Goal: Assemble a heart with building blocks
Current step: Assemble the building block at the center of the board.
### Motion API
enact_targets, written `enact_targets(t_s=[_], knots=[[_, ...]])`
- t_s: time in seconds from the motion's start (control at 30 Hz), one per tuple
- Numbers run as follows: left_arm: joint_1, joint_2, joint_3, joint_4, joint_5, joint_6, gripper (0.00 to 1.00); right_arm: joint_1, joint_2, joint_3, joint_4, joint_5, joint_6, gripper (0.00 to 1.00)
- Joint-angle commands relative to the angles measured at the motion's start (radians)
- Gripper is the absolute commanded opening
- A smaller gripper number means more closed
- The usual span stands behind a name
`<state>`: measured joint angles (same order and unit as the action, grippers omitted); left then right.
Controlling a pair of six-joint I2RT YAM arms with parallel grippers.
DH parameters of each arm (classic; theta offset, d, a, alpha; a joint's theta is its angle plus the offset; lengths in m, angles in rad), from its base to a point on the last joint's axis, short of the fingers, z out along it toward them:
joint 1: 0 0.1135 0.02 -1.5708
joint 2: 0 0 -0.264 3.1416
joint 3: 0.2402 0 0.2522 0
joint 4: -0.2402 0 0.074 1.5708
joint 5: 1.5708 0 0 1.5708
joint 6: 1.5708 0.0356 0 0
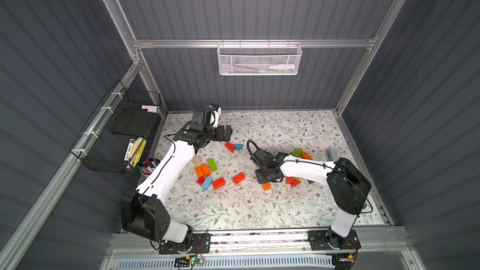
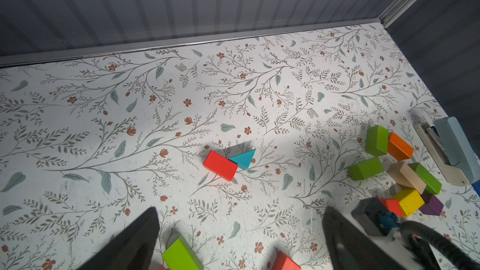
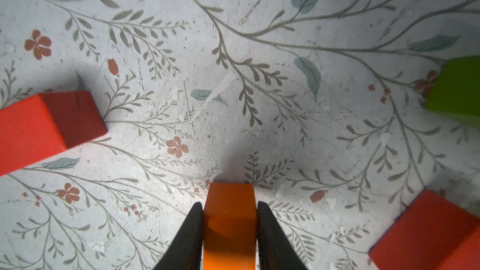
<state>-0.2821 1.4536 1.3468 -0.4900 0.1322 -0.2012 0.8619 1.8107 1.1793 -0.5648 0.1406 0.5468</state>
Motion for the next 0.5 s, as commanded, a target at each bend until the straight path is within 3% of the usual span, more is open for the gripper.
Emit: enact_targets(t_s=[0.0, 0.2, 0.47], knots=[[0.006, -0.051, -0.024, 0.039, 0.017, 0.019, 0.99, -0.011, 0.019, 0.054, -0.033, 0.041, 0.057, 0.33], [0.006, -0.088, -0.104, 0.131, 0.037, 0.021, 0.99, -0.086, 0.082, 0.155, 0.001, -0.014, 0.130, 0.32], [0.006, -0.131, -0.177, 0.177, -0.011, 0.020, 0.99, -0.180, 0.295, 0.499, -0.096, -0.080, 0.214, 0.29]])
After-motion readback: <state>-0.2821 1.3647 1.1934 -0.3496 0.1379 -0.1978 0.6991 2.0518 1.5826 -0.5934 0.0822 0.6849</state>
